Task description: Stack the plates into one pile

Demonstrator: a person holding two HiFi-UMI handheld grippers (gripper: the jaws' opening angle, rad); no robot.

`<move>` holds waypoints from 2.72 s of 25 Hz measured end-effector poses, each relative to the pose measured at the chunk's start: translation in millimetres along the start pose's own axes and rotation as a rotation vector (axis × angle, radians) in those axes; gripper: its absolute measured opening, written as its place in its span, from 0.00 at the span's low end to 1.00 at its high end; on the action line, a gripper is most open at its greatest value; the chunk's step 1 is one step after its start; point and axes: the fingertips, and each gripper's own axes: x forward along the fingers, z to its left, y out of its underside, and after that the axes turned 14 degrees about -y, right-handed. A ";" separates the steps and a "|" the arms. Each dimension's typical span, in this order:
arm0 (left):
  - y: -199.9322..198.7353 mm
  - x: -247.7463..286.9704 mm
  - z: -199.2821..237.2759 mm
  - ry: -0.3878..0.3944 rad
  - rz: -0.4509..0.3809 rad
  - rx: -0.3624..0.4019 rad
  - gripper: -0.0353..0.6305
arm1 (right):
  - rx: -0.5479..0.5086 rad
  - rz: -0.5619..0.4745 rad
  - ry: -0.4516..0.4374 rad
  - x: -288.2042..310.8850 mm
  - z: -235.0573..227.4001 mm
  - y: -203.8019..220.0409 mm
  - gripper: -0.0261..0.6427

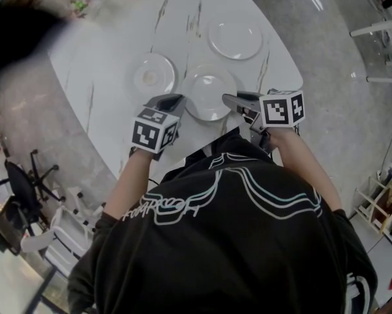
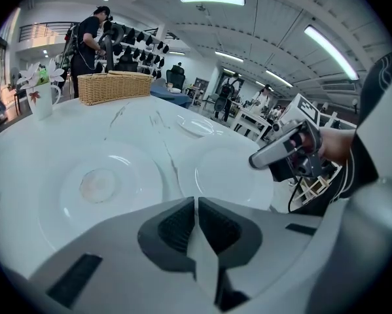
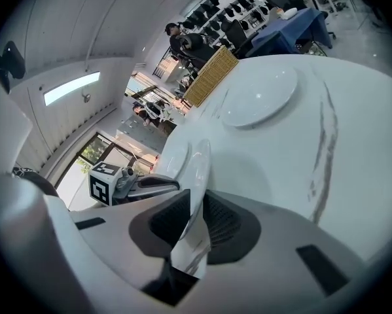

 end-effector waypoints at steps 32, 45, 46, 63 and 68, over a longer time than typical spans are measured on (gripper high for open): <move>-62.9 -31.9 7.6 -0.040 -0.105 -0.107 0.11 | -0.020 -0.171 -0.128 -37.8 25.5 -78.7 0.13; -91.0 -21.7 7.6 -0.063 -0.118 -0.151 0.11 | -0.034 -0.225 -0.102 -67.8 2.2 -138.2 0.13; -92.5 -20.0 8.1 -0.064 -0.115 -0.156 0.11 | -0.028 -0.226 -0.100 -69.3 -1.1 -141.9 0.13; -100.7 2.8 15.1 -0.103 -0.082 -0.214 0.11 | 0.077 -0.241 -0.102 -77.7 -54.7 -169.7 0.13; -100.7 4.5 15.6 -0.110 -0.073 -0.216 0.11 | 0.041 -0.213 -0.066 -75.1 -63.1 -167.7 0.14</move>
